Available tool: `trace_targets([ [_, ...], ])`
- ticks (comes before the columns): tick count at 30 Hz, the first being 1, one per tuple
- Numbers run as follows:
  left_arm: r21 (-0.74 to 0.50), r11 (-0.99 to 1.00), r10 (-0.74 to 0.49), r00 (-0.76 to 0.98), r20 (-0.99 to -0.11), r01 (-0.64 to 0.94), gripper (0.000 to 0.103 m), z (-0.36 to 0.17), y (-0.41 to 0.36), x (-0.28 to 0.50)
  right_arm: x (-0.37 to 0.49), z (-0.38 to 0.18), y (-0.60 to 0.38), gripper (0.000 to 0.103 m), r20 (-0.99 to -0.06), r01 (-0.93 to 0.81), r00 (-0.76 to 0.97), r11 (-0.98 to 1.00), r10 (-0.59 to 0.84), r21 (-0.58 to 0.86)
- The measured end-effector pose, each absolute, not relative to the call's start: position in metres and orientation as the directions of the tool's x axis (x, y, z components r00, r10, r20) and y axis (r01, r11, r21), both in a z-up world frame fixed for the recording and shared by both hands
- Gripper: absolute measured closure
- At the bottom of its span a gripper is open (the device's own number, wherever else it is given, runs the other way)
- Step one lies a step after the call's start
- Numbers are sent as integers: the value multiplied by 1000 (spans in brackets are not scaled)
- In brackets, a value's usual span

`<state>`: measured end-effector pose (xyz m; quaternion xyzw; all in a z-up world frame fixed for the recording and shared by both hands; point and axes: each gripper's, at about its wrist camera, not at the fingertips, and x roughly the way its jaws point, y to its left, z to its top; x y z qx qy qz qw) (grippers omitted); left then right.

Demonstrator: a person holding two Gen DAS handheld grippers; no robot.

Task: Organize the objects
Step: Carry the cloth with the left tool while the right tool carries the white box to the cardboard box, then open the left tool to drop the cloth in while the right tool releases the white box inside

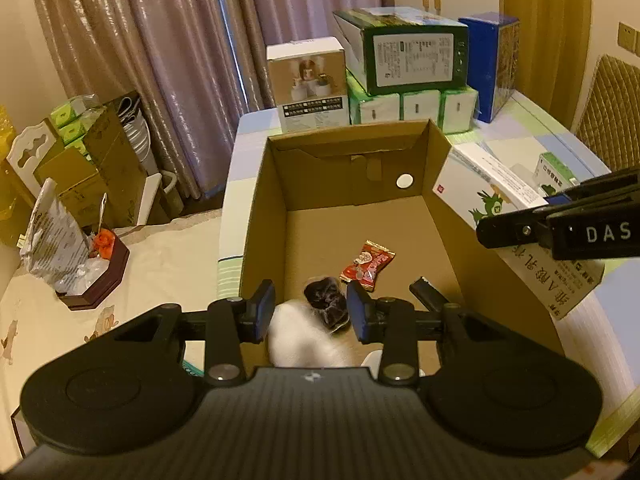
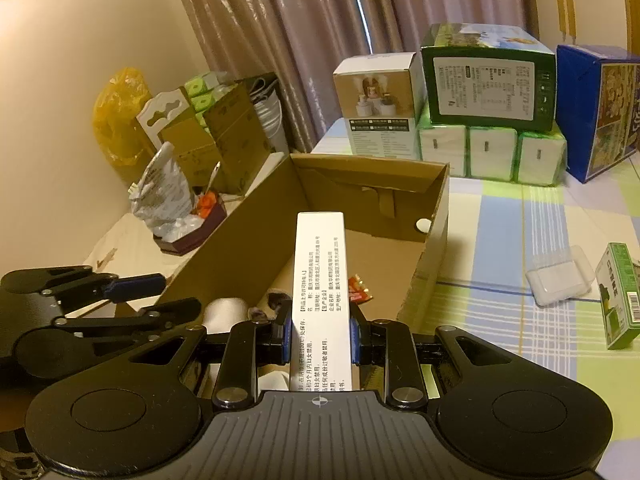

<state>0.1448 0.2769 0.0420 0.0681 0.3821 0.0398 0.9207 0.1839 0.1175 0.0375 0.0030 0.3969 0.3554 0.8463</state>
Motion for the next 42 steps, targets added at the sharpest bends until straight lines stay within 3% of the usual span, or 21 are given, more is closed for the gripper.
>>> trace_targets([
  [21, 137, 989, 132, 707, -695, -50, 69, 43, 281, 119, 182, 26, 134, 80, -664, -626, 408, 722, 627, 296],
  [26, 128, 990, 132, 709, -693, -60, 69, 42, 281, 115, 183, 32, 127, 61, -634, -623, 425, 717, 647, 314],
  [36, 75, 993, 116, 723, -681, -89, 64, 50, 266, 90, 162, 44, 75, 46, -615, -583, 461, 741, 640, 333],
  [42, 59, 994, 109, 733, -671, -94, 58, 61, 246, 71, 133, 48, 39, 28, -622, -581, 494, 763, 607, 283],
])
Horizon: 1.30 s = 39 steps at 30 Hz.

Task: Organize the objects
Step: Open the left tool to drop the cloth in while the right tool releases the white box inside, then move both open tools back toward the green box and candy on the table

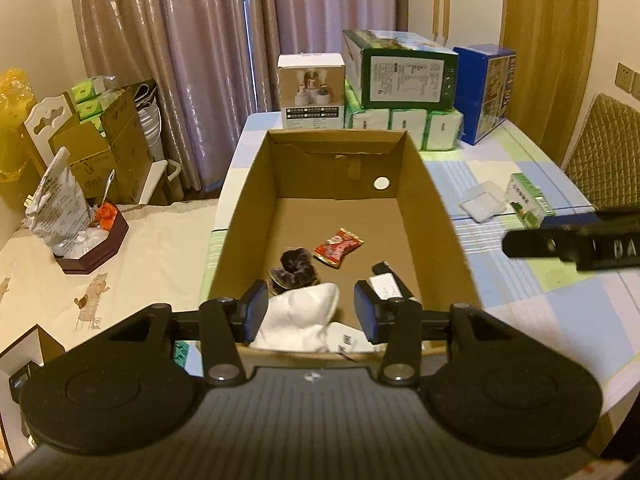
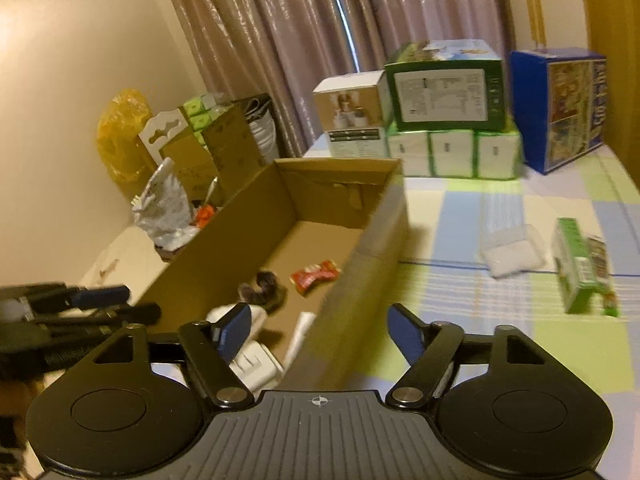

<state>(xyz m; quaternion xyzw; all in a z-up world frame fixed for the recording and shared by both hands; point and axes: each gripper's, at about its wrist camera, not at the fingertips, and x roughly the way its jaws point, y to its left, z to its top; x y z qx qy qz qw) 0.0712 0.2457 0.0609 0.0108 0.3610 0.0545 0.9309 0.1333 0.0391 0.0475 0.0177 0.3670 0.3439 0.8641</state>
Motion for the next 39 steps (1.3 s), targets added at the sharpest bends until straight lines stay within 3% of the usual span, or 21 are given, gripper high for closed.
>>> trace_targets([
  [5, 30, 995, 89, 747, -659, -92, 49, 70, 224, 55, 111, 45, 7, 22, -636, -560, 491, 775, 596, 294],
  [12, -17, 996, 57, 759, -648, -89, 20, 79, 193, 36, 86, 52, -37, 9, -639, -540, 513, 794, 573, 279],
  [14, -19, 996, 54, 763, -644, -86, 18, 81, 184, 32, 80, 56, -50, 4, -635, -532, 532, 805, 560, 263],
  [21, -31, 998, 29, 784, -620, -61, 1, 89, 147, 22, 66, 66, -98, 2, -622, -485, 596, 845, 509, 227],
  [39, -31, 999, -50, 776, -628, 39, 1, 79, 70, 26, 61, 70, -191, 2, -617, -314, 681, 918, 394, 240],
])
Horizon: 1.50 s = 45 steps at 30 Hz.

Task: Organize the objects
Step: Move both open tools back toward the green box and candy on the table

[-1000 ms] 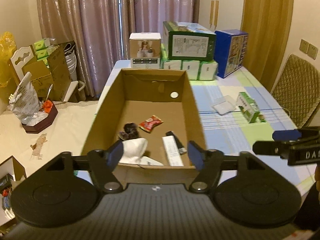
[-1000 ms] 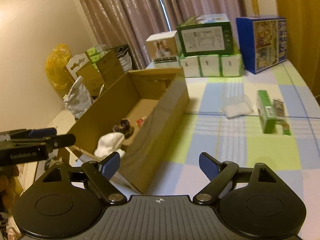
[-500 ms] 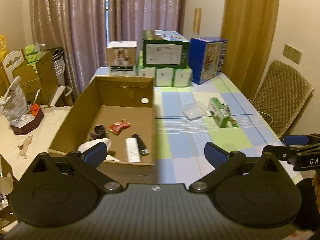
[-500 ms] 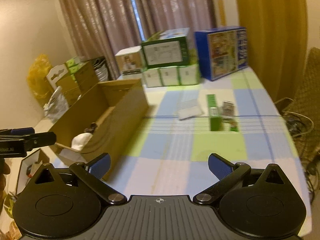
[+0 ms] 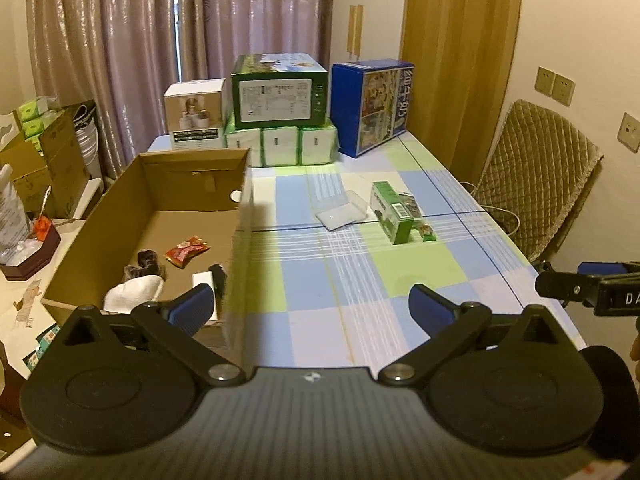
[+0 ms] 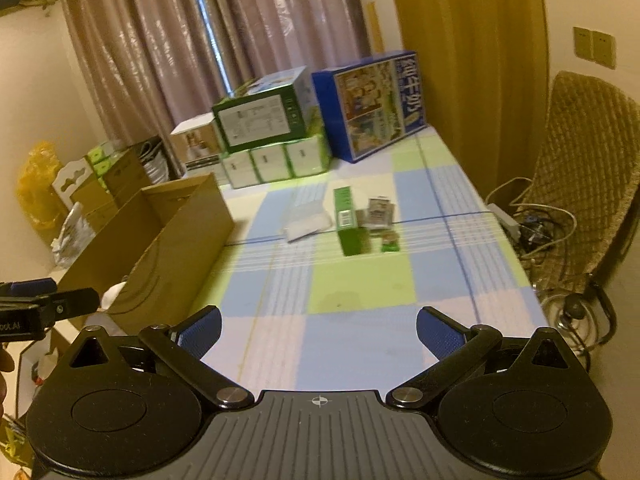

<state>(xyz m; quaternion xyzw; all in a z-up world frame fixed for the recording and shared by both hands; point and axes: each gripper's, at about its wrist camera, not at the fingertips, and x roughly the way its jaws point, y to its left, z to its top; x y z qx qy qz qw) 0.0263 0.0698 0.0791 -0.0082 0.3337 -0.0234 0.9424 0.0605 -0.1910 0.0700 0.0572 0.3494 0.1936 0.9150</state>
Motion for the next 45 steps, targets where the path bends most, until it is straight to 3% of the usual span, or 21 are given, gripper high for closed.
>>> trace_targets([
  [19, -40, 994, -104, 747, -656, 103, 1, 60, 30, 46, 68, 59, -229, 2, -659, -212, 691, 955, 297, 208],
  [45, -54, 991, -124, 716, -687, 121, 1, 29, 5, 103, 115, 32, -243, 2, -680, -188, 675, 958, 286, 217],
])
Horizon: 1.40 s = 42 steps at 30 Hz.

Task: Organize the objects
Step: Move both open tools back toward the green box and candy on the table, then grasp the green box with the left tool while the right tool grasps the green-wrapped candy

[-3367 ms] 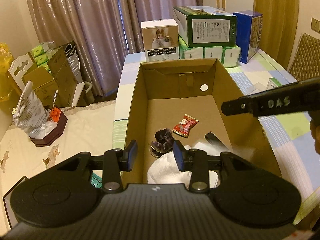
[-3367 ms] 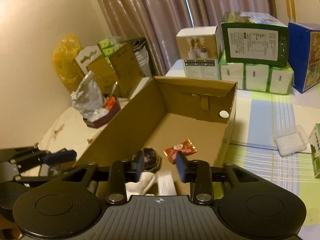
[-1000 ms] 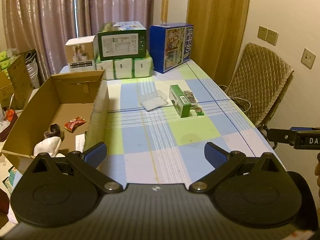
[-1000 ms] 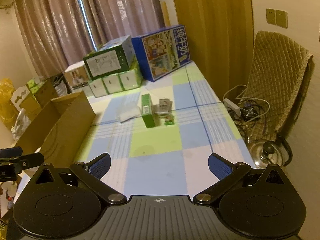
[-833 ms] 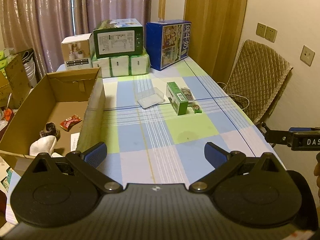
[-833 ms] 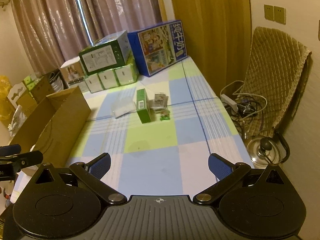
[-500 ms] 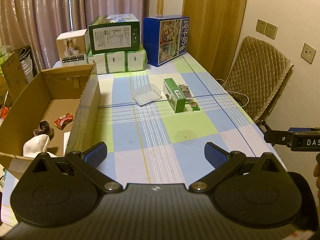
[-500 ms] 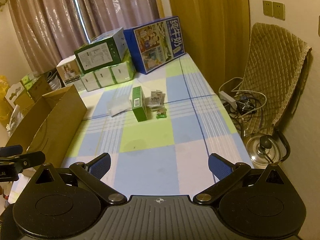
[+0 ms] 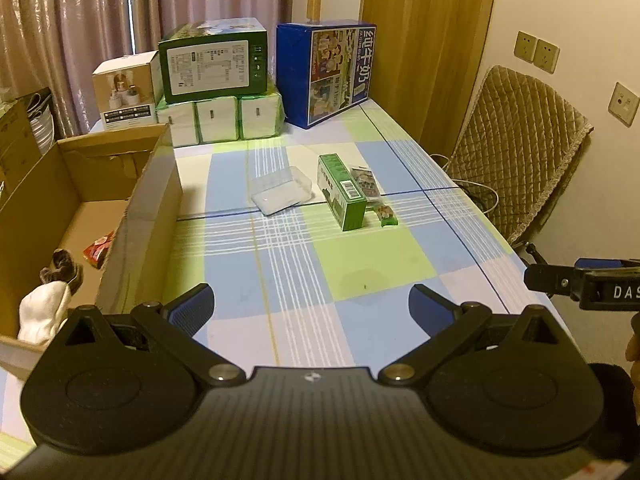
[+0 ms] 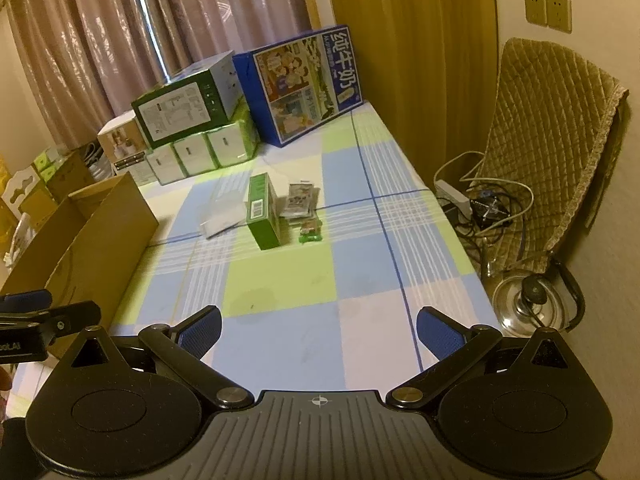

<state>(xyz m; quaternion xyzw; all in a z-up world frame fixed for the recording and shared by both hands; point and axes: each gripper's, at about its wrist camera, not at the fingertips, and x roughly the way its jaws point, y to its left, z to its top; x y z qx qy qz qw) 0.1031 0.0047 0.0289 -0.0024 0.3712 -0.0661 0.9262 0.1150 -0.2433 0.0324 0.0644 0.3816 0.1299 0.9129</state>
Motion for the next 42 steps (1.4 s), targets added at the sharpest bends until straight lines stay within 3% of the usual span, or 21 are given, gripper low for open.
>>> trace_targets([
  [39, -22, 989, -120, 701, -703, 148, 2, -38, -10, 235, 239, -31, -212, 2, -664, -218, 698, 963, 269, 161],
  [42, -20, 988, -125, 708, -695, 155, 6, -45, -17, 246, 248, -39, -212, 6, -663, -211, 701, 964, 263, 159],
])
